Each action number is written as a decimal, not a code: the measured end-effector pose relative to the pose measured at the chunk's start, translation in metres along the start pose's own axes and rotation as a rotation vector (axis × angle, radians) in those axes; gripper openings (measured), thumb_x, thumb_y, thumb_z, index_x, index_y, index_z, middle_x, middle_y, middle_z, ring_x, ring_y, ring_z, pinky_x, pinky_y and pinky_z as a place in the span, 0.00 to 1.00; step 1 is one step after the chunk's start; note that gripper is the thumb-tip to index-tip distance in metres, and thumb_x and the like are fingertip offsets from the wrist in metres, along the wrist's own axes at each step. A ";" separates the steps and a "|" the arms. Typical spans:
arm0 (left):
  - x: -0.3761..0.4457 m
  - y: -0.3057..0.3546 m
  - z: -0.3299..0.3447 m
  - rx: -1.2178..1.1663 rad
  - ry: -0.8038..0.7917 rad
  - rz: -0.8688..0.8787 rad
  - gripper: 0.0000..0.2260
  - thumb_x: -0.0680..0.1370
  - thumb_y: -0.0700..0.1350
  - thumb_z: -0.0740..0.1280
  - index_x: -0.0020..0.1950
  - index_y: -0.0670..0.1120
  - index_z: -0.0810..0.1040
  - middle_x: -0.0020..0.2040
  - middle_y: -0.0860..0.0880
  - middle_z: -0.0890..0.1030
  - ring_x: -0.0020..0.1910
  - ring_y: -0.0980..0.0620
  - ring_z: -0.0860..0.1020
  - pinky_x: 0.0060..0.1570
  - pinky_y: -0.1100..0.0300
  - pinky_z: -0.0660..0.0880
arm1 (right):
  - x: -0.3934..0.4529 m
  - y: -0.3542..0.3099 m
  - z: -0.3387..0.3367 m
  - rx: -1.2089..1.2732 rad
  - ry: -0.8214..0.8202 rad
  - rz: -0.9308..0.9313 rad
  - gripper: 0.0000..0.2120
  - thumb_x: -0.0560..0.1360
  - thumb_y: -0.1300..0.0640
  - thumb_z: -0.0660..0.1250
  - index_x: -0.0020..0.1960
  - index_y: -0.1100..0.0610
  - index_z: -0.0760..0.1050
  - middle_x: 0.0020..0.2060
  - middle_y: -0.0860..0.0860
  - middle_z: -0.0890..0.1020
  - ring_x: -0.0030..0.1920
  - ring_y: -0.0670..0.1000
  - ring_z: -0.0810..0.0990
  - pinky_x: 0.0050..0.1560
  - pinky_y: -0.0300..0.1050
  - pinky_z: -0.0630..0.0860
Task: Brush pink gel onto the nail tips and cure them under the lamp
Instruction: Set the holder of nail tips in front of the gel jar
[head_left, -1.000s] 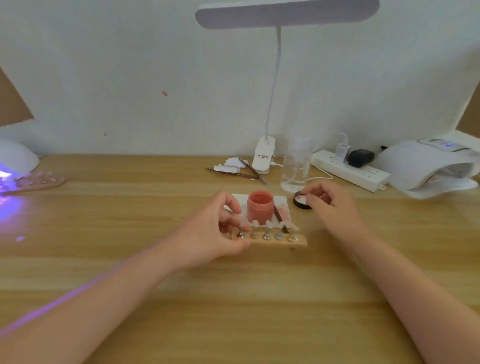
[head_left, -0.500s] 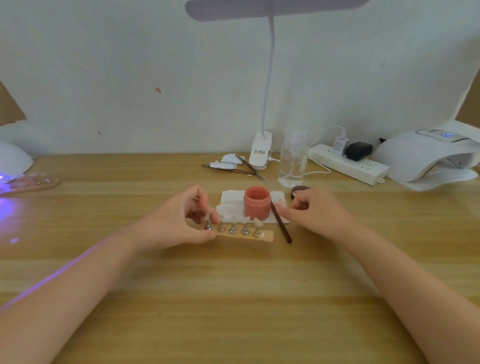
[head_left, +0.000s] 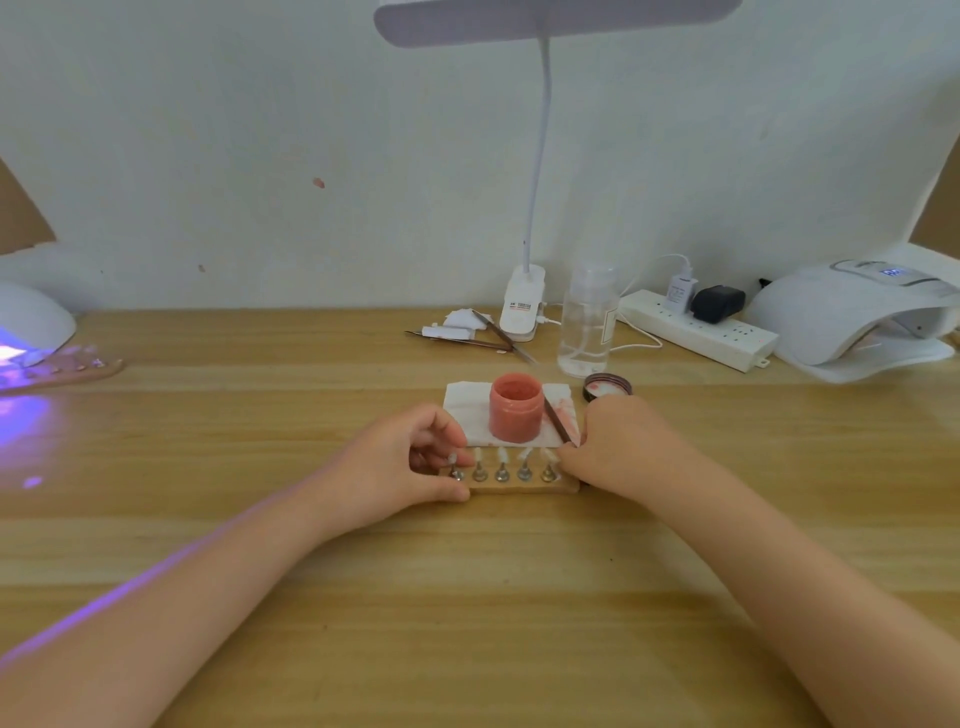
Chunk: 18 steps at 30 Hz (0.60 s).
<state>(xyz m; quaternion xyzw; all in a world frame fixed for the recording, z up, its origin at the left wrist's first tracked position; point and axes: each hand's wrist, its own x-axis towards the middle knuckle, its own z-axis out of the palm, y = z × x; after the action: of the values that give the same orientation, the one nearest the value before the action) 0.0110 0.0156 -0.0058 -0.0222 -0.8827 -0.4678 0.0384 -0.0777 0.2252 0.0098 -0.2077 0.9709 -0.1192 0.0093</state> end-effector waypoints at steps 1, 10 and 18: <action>0.000 0.000 0.001 0.000 0.004 0.003 0.17 0.65 0.36 0.79 0.47 0.47 0.75 0.42 0.59 0.84 0.37 0.65 0.76 0.43 0.73 0.72 | 0.000 0.000 -0.001 -0.008 -0.003 -0.003 0.19 0.72 0.51 0.66 0.28 0.56 0.63 0.23 0.49 0.66 0.25 0.48 0.66 0.24 0.39 0.60; -0.002 -0.001 0.002 0.009 0.040 0.019 0.16 0.65 0.36 0.79 0.46 0.49 0.77 0.44 0.53 0.85 0.38 0.64 0.77 0.45 0.70 0.74 | 0.001 0.000 -0.011 0.034 -0.146 0.108 0.18 0.71 0.50 0.68 0.28 0.56 0.66 0.24 0.48 0.68 0.24 0.47 0.66 0.24 0.38 0.61; 0.000 -0.003 0.002 0.015 0.049 0.012 0.19 0.62 0.39 0.81 0.46 0.52 0.78 0.44 0.58 0.85 0.37 0.66 0.78 0.43 0.73 0.72 | -0.002 0.011 -0.040 0.242 -0.057 0.140 0.18 0.69 0.47 0.67 0.29 0.54 0.65 0.22 0.46 0.65 0.22 0.45 0.62 0.21 0.35 0.58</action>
<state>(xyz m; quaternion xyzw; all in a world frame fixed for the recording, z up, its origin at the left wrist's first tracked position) 0.0107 0.0152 -0.0092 -0.0160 -0.8849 -0.4612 0.0630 -0.0833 0.2449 0.0464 -0.1402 0.9609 -0.2285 0.0699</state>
